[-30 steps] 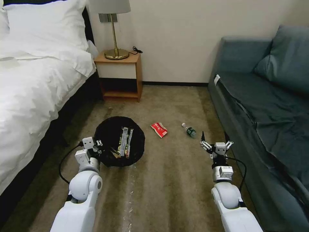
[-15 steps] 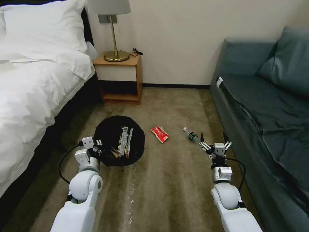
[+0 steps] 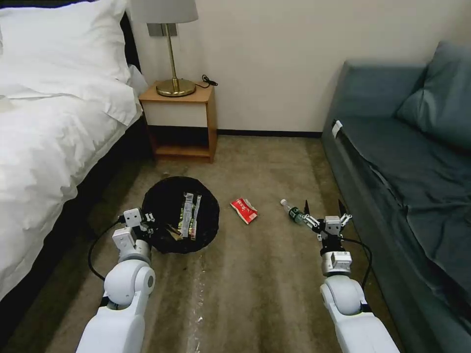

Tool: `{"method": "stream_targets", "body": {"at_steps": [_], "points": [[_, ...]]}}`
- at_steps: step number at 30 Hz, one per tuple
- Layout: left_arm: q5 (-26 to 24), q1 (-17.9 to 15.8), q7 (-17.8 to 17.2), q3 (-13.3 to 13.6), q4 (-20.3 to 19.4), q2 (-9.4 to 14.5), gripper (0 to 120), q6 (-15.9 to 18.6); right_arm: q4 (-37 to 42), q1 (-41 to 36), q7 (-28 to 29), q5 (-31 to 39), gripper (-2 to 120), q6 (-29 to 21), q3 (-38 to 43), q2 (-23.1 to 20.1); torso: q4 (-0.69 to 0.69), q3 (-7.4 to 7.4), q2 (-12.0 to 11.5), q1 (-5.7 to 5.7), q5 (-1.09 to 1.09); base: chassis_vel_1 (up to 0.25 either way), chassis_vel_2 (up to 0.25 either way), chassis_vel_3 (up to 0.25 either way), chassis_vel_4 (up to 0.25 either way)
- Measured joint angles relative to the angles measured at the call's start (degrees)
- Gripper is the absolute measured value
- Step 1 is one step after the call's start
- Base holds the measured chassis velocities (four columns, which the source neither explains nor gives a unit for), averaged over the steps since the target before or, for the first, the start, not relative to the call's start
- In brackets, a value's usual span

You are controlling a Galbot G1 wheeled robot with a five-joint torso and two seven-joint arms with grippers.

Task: Pick up the trash bin, then pick up the garbage on the floor and place it into the trash bin.

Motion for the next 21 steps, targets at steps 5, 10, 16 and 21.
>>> {"method": "stream_targets", "body": {"at_steps": [5,10,16,21], "points": [[-0.02,-0.06,0.02,0.05,0.02,-0.21,5,0.00,-0.16,0.16,0.00,0.01,100,0.00,0.68,0.24,-0.01,0.00,0.00,0.00,0.00,-0.076,0.073,0.054,-0.070],[0.07,0.18,0.11,0.08,0.07,-0.41,5,-0.09,-0.03,0.42,0.00,0.02,100,0.00,0.78,0.08,0.00,0.00,0.00,0.00,0.01,-0.046,0.064,0.058,-0.046],[0.01,0.41,0.17,-0.19,-0.38,-0.12,5,-0.13,0.34,0.64,-0.11,0.14,100,-0.16,1.59,0.21,0.00,0.00,0.00,0.00,0.00,-0.078,0.064,0.059,-0.067],[-0.06,0.64,0.20,-0.26,-0.65,0.17,5,-0.13,0.61,0.70,-0.12,0.32,100,-0.26,1.91,-0.07,-0.01,0.00,0.00,0.00,0.00,-0.067,0.065,0.062,-0.074]]}}
